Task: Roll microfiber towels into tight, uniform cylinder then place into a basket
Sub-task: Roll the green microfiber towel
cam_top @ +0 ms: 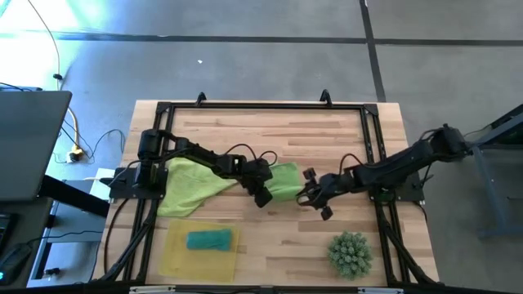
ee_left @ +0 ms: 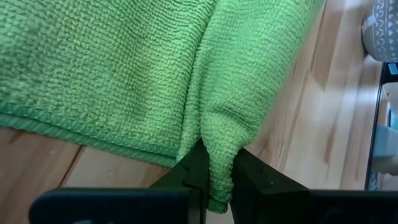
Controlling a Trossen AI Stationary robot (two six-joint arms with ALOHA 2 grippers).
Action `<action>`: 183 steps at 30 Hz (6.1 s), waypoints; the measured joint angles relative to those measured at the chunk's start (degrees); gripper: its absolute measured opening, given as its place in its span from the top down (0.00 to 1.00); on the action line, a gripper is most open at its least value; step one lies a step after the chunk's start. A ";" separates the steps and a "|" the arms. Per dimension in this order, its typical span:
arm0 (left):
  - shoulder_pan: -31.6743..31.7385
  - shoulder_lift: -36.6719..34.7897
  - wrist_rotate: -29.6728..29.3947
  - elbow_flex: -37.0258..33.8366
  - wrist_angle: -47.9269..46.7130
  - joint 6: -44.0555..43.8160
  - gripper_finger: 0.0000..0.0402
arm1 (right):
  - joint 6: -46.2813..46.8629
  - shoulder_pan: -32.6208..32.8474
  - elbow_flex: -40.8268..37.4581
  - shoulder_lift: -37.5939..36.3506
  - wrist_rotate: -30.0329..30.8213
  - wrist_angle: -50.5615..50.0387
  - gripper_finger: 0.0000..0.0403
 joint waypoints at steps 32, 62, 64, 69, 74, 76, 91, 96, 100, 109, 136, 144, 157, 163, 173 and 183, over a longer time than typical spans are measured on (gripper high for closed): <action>-0.98 -9.41 -5.21 -0.35 -10.33 13.36 0.71 | 26.08 -3.12 0.52 18.53 6.98 0.74 0.90; -16.06 0.01 -46.07 0.00 7.25 43.98 0.58 | 43.01 -15.89 0.09 17.54 -24.64 -0.20 0.98; -15.57 0.65 -45.19 0.08 7.11 42.04 0.57 | 42.99 -15.89 0.09 17.54 -24.66 -0.22 0.98; -14.00 0.86 -37.31 0.15 6.52 32.08 0.59 | 42.25 -15.91 0.08 17.54 -24.75 -0.17 0.98; -11.61 0.61 -26.33 0.16 6.04 21.32 0.73 | 39.93 -15.91 -0.02 17.54 -24.78 0.24 0.96; -10.81 0.61 -22.63 0.17 6.08 17.66 0.81 | 39.84 -15.90 -0.02 17.54 -24.78 0.24 0.94; -7.43 -0.97 -1.41 0.06 4.12 9.83 0.97 | 27.14 -15.85 0.09 16.52 -26.96 0.41 0.91; -6.86 -1.36 1.04 -0.06 -1.54 9.72 0.97 | 19.16 -15.54 -0.53 11.85 -25.89 -3.66 0.85; -6.64 -1.33 1.56 -0.02 -2.51 9.67 0.97 | 11.90 -14.48 -0.10 6.32 -25.63 -5.91 0.73; -6.56 -1.27 0.14 -0.07 -2.23 9.99 0.97 | -2.69 -3.77 -0.20 2.33 -21.70 -0.63 0.61; -6.49 -1.11 1.43 -0.15 1.32 8.92 0.92 | 4.31 -0.02 0.20 20.50 -2.02 12.06 0.64; -6.51 -1.94 1.32 -0.15 0.52 9.89 0.85 | 16.01 -0.07 0.44 22.11 -2.07 10.57 0.69; -7.58 -9.95 -1.34 -0.23 -8.73 20.78 0.76 | 28.93 -3.35 0.34 22.08 -9.31 10.85 0.98; -11.33 -12.16 -9.28 -0.21 -9.27 29.76 0.76 | 39.46 -8.87 0.07 22.22 -19.32 11.35 0.97; -18.17 -12.28 -29.54 -0.17 -8.55 34.73 0.68 | 51.86 -13.46 -0.04 22.29 -29.64 10.67 0.97; -22.14 -9.62 -42.55 -0.08 -3.68 45.15 0.59 | 56.43 -13.66 0.02 22.22 -30.44 10.38 0.97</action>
